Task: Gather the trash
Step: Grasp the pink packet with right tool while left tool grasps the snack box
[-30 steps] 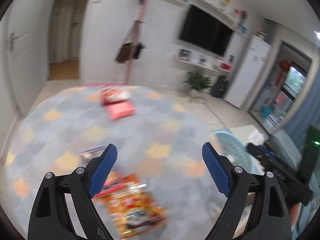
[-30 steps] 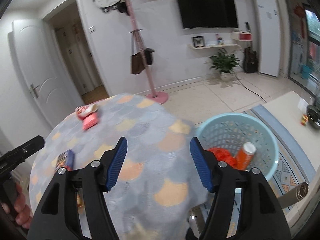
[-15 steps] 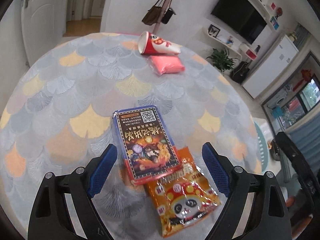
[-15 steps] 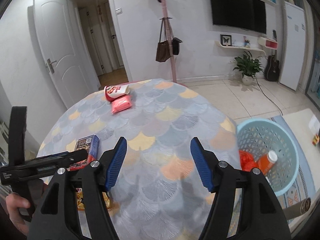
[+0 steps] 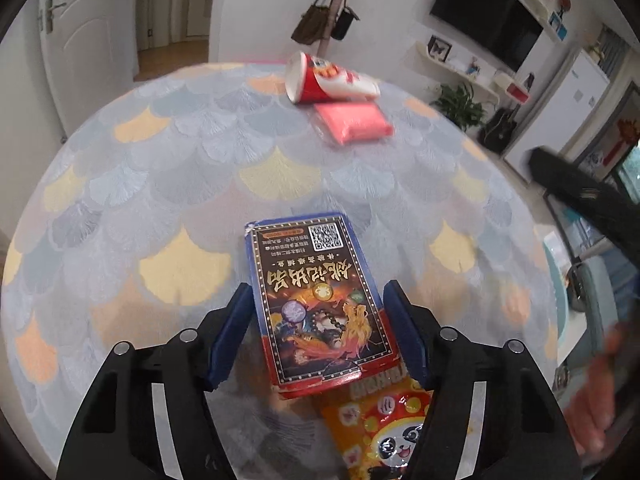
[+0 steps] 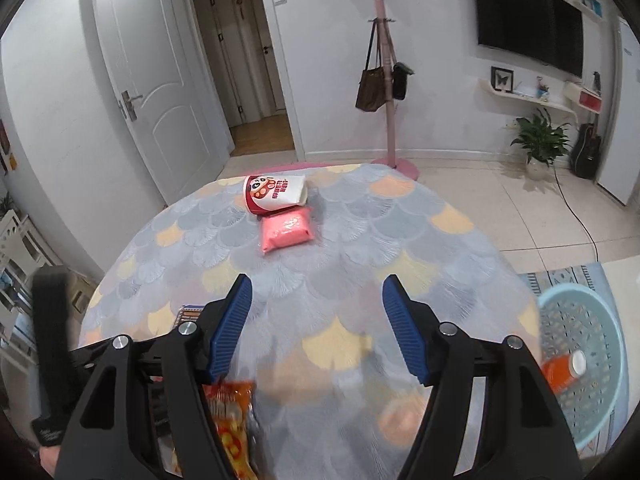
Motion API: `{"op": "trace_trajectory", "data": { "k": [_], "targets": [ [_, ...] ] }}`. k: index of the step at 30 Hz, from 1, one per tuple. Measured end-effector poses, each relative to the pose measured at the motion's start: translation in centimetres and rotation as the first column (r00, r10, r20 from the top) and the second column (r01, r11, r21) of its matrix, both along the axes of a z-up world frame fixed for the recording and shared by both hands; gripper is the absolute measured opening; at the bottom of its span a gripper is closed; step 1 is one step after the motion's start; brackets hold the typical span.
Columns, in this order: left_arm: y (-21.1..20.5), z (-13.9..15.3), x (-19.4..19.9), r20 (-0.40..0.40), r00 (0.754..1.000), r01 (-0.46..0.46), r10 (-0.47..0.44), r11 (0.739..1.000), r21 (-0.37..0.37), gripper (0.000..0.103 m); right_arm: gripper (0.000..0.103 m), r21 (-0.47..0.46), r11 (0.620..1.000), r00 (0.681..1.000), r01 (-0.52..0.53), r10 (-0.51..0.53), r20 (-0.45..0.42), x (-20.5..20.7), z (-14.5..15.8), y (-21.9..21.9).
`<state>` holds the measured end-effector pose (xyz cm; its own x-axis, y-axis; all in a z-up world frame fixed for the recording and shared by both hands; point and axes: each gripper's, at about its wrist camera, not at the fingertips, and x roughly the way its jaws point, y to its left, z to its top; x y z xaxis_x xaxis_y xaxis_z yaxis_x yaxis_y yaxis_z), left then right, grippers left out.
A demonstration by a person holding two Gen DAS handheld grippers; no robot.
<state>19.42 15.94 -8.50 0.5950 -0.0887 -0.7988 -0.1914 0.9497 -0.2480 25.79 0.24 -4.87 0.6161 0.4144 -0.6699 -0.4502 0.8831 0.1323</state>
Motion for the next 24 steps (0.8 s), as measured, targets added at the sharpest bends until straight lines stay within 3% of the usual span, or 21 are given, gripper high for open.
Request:
{"op": "trace_trajectory", "data": {
  "k": [5,12,15,24],
  "targets": [
    [2.9,1.3,0.1,0.052,0.998,-0.031,0.032,0.999,-0.015,0.065,0.067,-0.039,0.999,0.999,-0.02,0.018,-0.048,3.6,-1.8,3.5],
    [6.5,0.5,1.2,0.079,0.993,-0.093,0.092,0.996,0.001,0.065,0.068,-0.063,0.998,0.992,-0.025,0.017,-0.125,8.1,-5.4,7.7],
    [7.0,0.2,1.2,0.108,0.988,-0.11,0.109,0.994,0.001,0.065,0.078,-0.071,0.997,0.991,-0.032,0.022,-0.132,9.1,-5.9,9.1],
    [7.8,-0.2,1.1,0.172,0.975,-0.138,0.14,0.99,-0.022,0.065,0.077,-0.185,0.982,0.994,-0.024,0.004,-0.112,10.4,-7.1,11.5]
  ]
}}
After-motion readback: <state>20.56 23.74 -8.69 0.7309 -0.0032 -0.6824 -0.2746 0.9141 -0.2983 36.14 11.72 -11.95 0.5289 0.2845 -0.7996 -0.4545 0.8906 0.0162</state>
